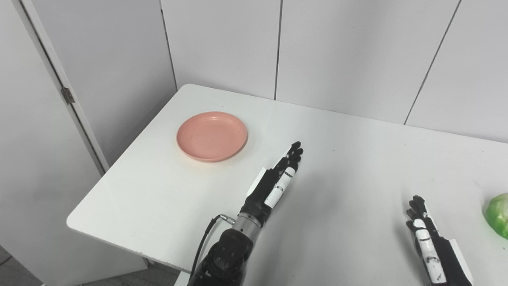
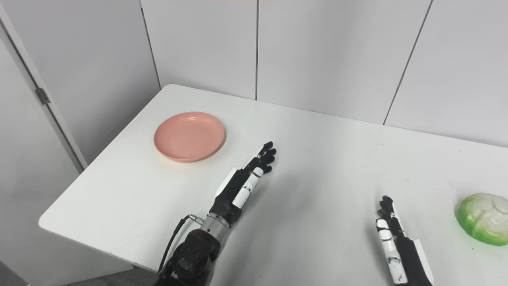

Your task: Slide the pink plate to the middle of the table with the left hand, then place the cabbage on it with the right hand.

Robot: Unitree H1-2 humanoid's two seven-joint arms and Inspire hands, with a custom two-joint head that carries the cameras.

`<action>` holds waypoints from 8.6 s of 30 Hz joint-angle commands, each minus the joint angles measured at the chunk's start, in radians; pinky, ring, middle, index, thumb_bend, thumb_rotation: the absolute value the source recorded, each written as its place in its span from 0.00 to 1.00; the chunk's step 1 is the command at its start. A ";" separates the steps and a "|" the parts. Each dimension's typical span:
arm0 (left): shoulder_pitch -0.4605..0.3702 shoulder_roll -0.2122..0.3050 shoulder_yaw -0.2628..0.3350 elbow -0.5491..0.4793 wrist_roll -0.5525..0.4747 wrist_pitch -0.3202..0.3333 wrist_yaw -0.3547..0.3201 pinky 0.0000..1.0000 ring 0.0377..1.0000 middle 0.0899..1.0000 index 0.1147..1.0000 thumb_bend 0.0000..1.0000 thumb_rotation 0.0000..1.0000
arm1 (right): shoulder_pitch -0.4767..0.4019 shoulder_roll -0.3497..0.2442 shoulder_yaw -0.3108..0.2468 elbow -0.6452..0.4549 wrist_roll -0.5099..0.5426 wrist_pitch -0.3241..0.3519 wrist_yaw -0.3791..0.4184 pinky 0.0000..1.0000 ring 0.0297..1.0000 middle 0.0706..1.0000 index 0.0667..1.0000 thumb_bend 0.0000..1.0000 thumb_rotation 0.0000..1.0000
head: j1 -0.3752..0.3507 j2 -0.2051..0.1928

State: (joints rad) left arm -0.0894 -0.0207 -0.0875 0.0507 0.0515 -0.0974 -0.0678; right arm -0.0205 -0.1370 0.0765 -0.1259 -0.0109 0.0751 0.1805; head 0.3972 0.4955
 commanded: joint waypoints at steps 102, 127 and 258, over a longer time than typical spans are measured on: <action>-0.426 0.457 0.509 0.395 -0.288 0.172 0.083 0.87 0.88 0.88 0.86 0.38 1.00 | -0.017 0.005 -0.008 -0.049 0.002 0.007 -0.005 1.00 1.00 1.00 1.00 0.01 1.00 | 0.021 0.039; -0.421 0.403 0.435 0.573 -0.279 0.128 0.098 0.88 0.88 0.87 0.87 0.36 1.00 | -0.020 0.004 -0.010 -0.039 0.012 -0.004 -0.001 1.00 1.00 1.00 1.00 0.02 1.00 | 0.012 0.051; -0.278 0.147 0.315 0.688 -0.560 0.154 -0.396 0.81 0.84 0.84 0.82 0.46 0.74 | -0.304 -0.387 -0.233 -0.220 -0.566 0.391 0.054 0.82 0.95 1.00 1.00 1.00 0.63 | -0.892 0.147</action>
State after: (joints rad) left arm -0.4791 0.1191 0.2192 0.6528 -0.5252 0.0436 -0.4685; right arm -0.2964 -0.4962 -0.1418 -0.3460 -0.5821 0.4651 0.2433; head -0.4955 0.6427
